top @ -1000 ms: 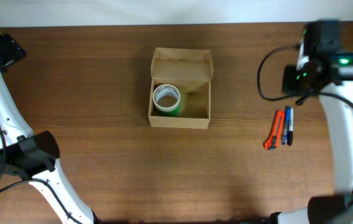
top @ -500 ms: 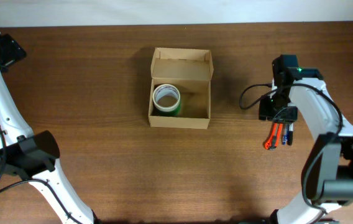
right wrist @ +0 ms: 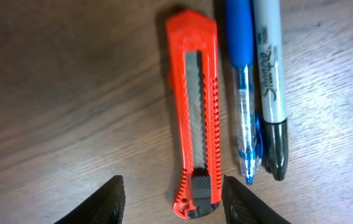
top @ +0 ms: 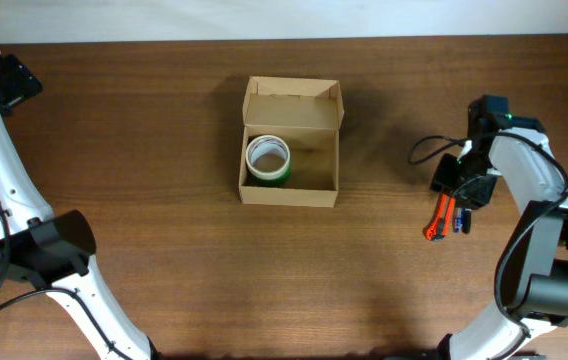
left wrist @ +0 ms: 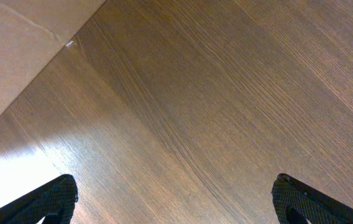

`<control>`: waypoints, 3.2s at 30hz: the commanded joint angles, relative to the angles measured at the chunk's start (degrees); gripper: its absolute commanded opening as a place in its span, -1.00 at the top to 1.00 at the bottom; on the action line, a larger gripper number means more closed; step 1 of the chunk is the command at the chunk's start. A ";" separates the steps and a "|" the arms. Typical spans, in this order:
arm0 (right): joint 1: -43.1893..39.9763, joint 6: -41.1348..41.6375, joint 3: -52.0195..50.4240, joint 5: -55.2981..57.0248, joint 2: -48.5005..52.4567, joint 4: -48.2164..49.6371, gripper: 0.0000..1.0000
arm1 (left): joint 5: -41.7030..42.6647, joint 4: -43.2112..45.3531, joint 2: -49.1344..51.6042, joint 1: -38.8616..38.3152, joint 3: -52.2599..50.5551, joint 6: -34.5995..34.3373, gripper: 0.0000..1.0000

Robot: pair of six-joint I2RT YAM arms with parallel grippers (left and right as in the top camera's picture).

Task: Pack container
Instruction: 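Move the right gripper to the orange box cutter and grasp it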

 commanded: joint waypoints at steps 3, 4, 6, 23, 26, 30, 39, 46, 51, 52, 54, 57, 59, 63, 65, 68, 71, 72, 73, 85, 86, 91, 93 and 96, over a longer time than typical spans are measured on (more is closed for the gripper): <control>0.09 0.42 -3.34 0.00 0.15 1.29 -0.06 | 0.24 0.11 -1.60 0.39 -0.28 -0.76 -1.00; 0.11 0.28 -3.93 0.09 0.15 1.42 -0.07 | 0.24 0.11 -1.60 0.39 -0.28 -0.76 -1.00; 0.11 0.28 -4.85 0.96 0.15 1.62 -0.07 | 0.24 0.11 -1.60 0.39 -0.28 -0.76 -0.99; -1.33 -0.13 -8.66 2.71 0.15 5.40 -0.13 | 0.24 0.11 -1.60 0.39 -0.28 -0.74 -1.00; -1.36 -0.13 -8.79 2.73 0.50 6.40 -0.08 | 0.24 0.11 -1.60 0.39 -0.28 -0.76 -1.00; -1.33 -0.11 -8.79 2.69 2.03 7.21 0.37 | 0.24 0.11 -1.60 0.39 -0.28 -0.76 -1.00; -1.33 0.04 -8.24 0.79 2.95 9.31 0.93 | 0.24 0.11 -1.60 0.39 -0.28 -0.76 -1.00; -1.29 -1.27 -1.27 0.11 2.62 3.96 0.93 | 0.24 0.11 -1.60 0.39 -0.28 -0.76 -1.00; -0.83 -5.79 2.93 0.79 1.99 1.31 0.91 | 0.24 0.11 -1.60 0.39 -0.28 -0.74 -0.99; -0.17 -8.39 4.57 0.76 1.90 0.37 0.84 | 0.24 0.11 -1.60 0.39 -0.28 -0.76 -1.00; 0.70 -11.19 6.51 1.33 1.90 -1.27 0.75 | 0.26 0.11 -1.60 0.39 -0.28 -0.76 -1.00; 2.03 -11.80 7.06 1.16 1.92 -2.16 0.58 | 0.24 0.11 -1.60 0.39 -0.28 -0.76 -1.00; 3.50 -11.80 6.73 1.18 1.99 -2.10 0.39 | 0.24 0.11 -1.60 0.39 -0.28 -0.76 -1.00; 7.63 -12.07 6.67 2.01 2.03 1.05 0.10 | 0.24 0.11 -1.60 0.39 -0.28 -0.76 -1.00; 9.09 -12.04 6.67 2.51 2.32 2.93 0.04 | 0.24 0.11 -1.60 0.39 -0.28 -0.76 -1.00; 10.38 -12.04 6.67 2.54 3.67 4.63 0.02 | 0.24 0.11 -1.60 0.39 -0.28 -0.76 -1.00; 10.51 -12.00 6.67 3.17 6.34 5.09 0.02 | 0.24 0.11 -1.60 0.39 -0.28 -0.76 -1.00; 10.34 -12.00 6.67 3.17 7.48 5.09 0.02 | 0.24 0.11 -1.60 0.39 -0.28 -0.76 -1.00; 10.29 -12.00 6.67 3.17 8.24 5.09 0.02 | 0.24 0.11 -1.60 0.39 -0.28 -0.76 -1.00; 11.39 -12.00 6.67 2.95 13.99 5.73 0.03 | 0.24 0.11 -1.60 0.39 -0.28 -0.76 -1.00; 11.39 -12.00 6.67 2.99 13.99 5.84 0.03 | 0.24 0.11 -1.60 0.39 -0.28 -0.76 -1.00; 11.39 -11.67 6.67 3.34 13.99 5.81 0.78 | 0.24 0.11 -1.60 0.39 -0.28 -0.74 -1.00; 11.45 -11.58 6.69 3.37 13.99 5.68 0.86 | 0.24 0.11 -1.60 0.39 -0.28 -0.76 -1.00; 11.45 -11.61 6.93 3.34 13.92 5.14 0.85 | 0.24 0.11 -1.60 0.39 -0.28 -0.76 -1.00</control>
